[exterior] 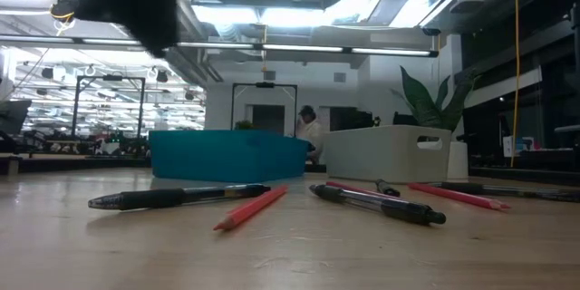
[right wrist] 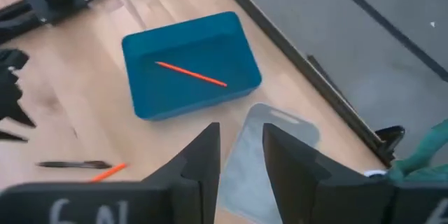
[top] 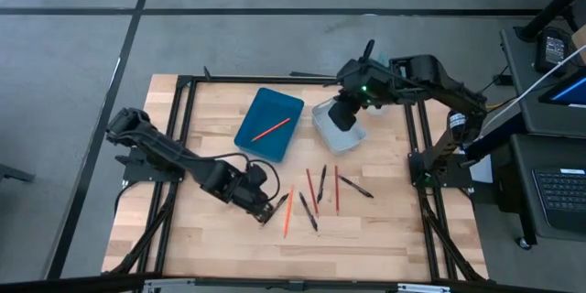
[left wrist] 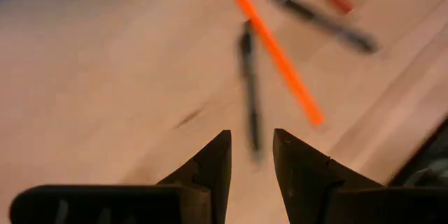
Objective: Sort pens & pencils
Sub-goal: Put the orange pencil into the blue bin
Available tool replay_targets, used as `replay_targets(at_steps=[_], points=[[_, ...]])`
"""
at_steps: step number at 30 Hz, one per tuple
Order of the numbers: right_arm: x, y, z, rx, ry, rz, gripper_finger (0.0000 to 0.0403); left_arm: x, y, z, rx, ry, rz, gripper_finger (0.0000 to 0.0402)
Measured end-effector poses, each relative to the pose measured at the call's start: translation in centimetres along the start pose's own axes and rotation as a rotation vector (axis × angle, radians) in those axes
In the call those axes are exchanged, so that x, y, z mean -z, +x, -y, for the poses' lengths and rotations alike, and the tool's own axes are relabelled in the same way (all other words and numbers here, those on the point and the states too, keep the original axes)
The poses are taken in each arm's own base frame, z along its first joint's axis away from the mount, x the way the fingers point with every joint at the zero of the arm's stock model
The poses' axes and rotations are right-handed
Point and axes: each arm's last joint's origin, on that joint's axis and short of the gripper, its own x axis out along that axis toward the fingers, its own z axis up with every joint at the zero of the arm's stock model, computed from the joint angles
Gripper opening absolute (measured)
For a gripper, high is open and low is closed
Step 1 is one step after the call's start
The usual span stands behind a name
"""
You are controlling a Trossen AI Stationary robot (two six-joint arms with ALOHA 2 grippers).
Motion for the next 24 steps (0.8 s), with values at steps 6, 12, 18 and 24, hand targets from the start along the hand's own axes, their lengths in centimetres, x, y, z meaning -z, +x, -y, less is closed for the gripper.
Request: replay_targets(at_steps=[6, 12, 18, 24], points=[[-0.5, 0.4, 1.0, 0.012, -0.115, -0.003, 0.0110, -0.6, 2.4, 2.1, 0.139, -0.161, 0.001, 0.0099], [-0.7, 0.6, 1.7, -0.029, -0.208, -0.026, 0.0110, -0.8, 5.6, 4.1, 0.182, -0.229, -0.049, 0.0098], [-1.0, 0.9, 2.6, -0.007, -0.237, -0.029, 0.0110, -1.9, 6.1, 6.5, 0.063, -0.200, -0.067, 0.0089], [-1.2, 1.1, 3.3, -0.004, -0.236, -0.036, 0.0110, -3.0, 7.5, 8.0, -0.040, -0.154, -0.105, 0.0083]])
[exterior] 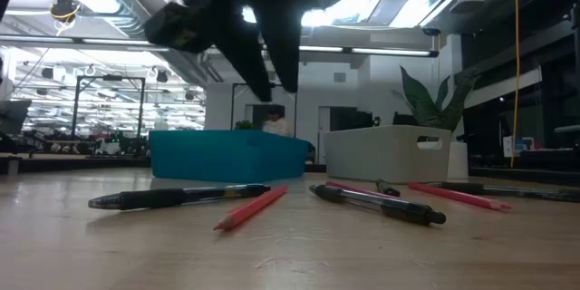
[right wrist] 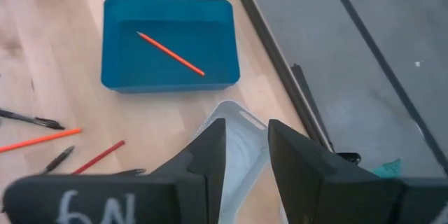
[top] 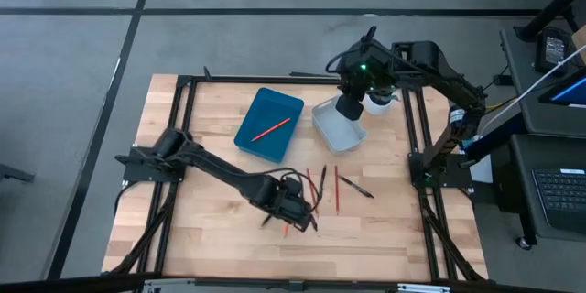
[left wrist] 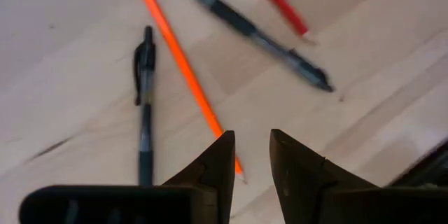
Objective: Sort pens & pencils
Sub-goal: Put the orange pencil into the blue bin
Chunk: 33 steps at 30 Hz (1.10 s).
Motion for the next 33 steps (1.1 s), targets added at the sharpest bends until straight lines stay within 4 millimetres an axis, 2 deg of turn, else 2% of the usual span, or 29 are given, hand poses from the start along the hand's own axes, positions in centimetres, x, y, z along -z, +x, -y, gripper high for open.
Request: replay_targets(at_steps=[3, 8, 16, 22, 33], points=[[0.0, 0.1, 0.2, -0.027, 0.006, -0.005, 0.0110, -0.2, 1.3, 0.3, -0.023, -0.001, -0.016, 0.0082], [0.0, 0.1, 0.2, -0.039, 0.003, -0.006, 0.0110, -0.1, 2.4, 0.4, -0.041, -0.025, -0.044, 0.0082], [0.0, 0.1, 0.1, -0.048, 0.001, -0.007, 0.0110, -0.3, 2.5, 0.3, -0.050, -0.067, -0.007, 0.0081], [0.0, 0.1, 0.1, -0.048, -0.012, -0.006, 0.0110, -0.1, 4.3, 0.1, -0.093, -0.084, -0.022, 0.0081], [-0.1, 0.1, 0.1, -0.066, -0.016, -0.002, 0.0110, -0.2, 4.5, -0.2, -0.120, -0.090, -0.016, 0.0081]])
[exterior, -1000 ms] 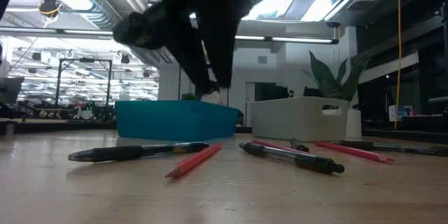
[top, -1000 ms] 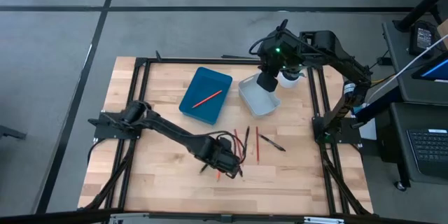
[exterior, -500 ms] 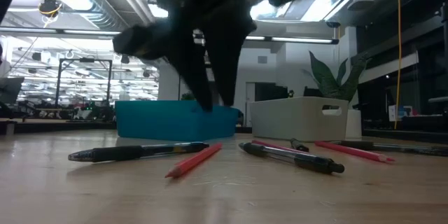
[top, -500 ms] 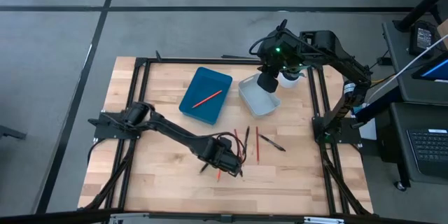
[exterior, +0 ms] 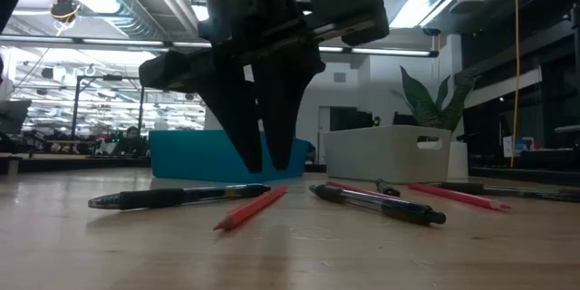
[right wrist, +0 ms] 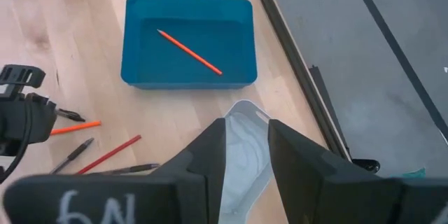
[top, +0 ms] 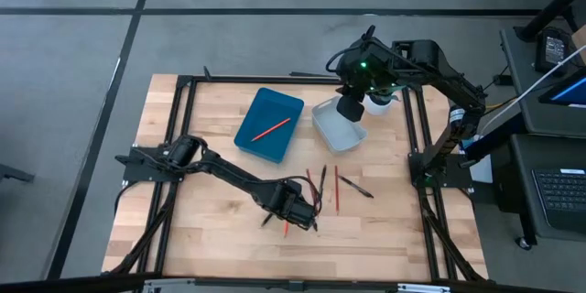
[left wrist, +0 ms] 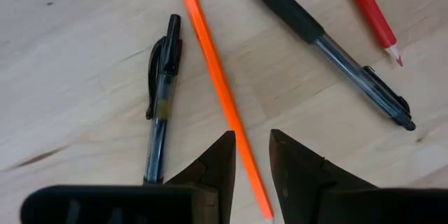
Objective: Sort pens & pencils
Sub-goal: Put the orange pencil into the blue bin
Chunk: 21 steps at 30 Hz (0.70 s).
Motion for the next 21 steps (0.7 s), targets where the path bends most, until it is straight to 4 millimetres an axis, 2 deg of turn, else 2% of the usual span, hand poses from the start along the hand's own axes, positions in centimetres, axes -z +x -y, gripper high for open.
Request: replay_targets(at_steps=[7, 14, 21], points=[[0.0, 0.0, -0.1, -0.015, 0.000, 0.002, 0.0110, -0.1, 0.1, 0.0, -0.001, -0.002, 0.005, 0.0081], [0.0, 0.0, -0.1, -0.015, 0.000, 0.002, 0.0110, 0.1, 2.3, 0.1, -0.024, 0.000, -0.037, 0.0081], [0.0, 0.0, -0.1, -0.017, 0.000, 0.001, 0.0110, 0.1, 2.7, 0.2, -0.024, -0.001, -0.051, 0.0081]])
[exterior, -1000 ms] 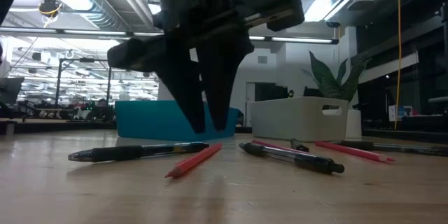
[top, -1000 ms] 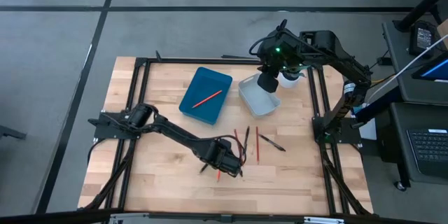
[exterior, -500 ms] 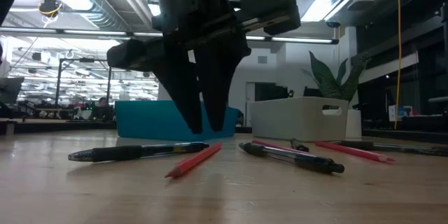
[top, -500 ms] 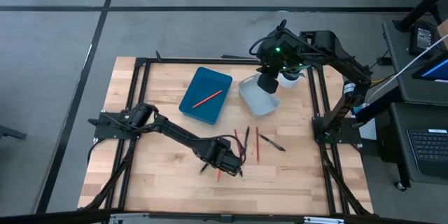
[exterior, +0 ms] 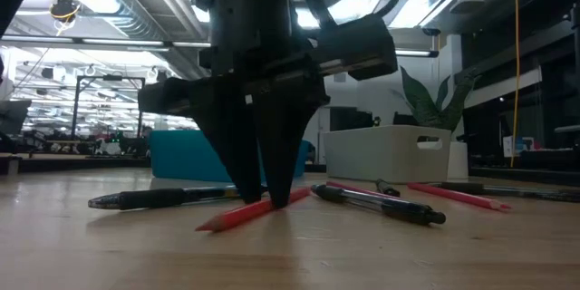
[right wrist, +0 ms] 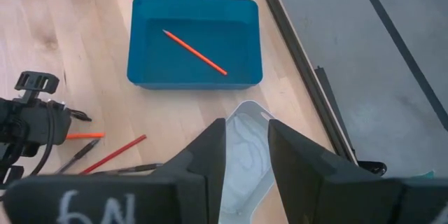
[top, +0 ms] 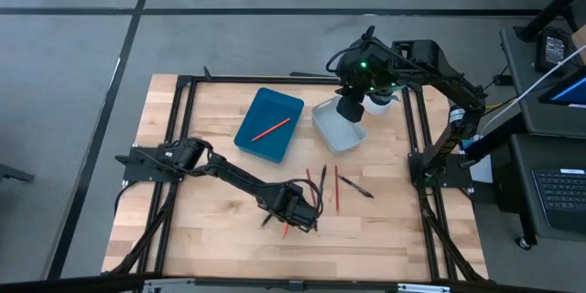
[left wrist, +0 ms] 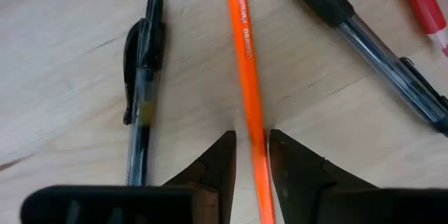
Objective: Sort pens & pencils
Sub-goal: Put the orange pencil into the blue bin
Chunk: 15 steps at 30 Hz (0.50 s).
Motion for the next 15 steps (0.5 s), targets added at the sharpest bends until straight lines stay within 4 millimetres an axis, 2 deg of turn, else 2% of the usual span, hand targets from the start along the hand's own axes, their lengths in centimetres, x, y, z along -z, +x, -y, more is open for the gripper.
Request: replay_targets(at_steps=[9, 15], points=[[0.00, 0.00, 0.00, 0.000, 0.000, 0.000, 0.0110, -0.10, 0.09, -0.06, -0.005, 0.004, -0.008, 0.0077], [0.00, 0.00, 0.01, 0.000, -0.002, 0.000, 0.0110, -0.10, 0.14, -0.14, -0.013, 0.029, -0.008, 0.0032]])
